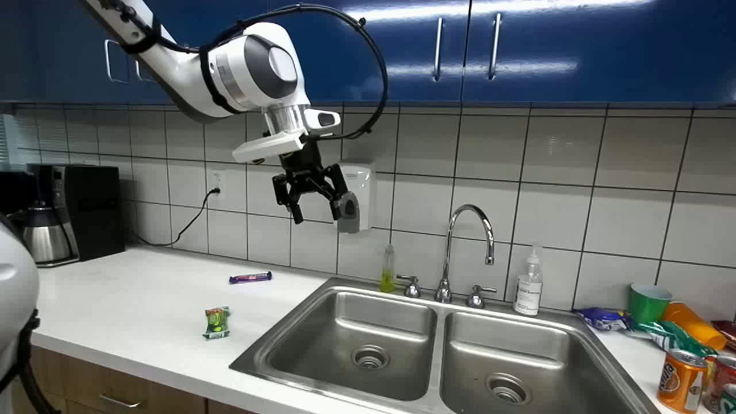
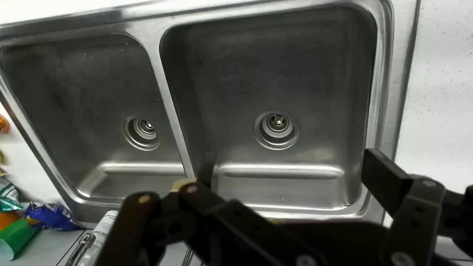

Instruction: Put the green lunch bar inside the sink on the left

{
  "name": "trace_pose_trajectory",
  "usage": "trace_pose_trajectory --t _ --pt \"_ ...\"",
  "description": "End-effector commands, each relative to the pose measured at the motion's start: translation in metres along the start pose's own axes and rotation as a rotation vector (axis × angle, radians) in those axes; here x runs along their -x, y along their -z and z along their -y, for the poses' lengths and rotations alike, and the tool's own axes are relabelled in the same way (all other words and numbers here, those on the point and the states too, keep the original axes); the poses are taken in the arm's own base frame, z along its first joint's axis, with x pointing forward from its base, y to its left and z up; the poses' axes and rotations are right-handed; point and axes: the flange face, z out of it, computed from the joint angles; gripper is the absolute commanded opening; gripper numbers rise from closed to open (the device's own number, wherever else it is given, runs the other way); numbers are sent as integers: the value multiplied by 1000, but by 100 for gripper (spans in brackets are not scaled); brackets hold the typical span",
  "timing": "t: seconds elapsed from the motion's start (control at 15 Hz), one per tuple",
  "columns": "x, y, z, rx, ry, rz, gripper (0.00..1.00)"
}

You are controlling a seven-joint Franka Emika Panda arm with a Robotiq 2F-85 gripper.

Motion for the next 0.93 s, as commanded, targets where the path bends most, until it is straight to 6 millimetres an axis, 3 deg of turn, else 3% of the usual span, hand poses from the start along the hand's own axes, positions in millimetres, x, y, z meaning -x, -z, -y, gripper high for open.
trace_pose_trajectory --t 0.0,0.33,0.87 --pt "0 0 0 0 0 2 100" --pt "0 0 0 0 0 2 100" --pt "13 -24 72 -25 160 63 100"
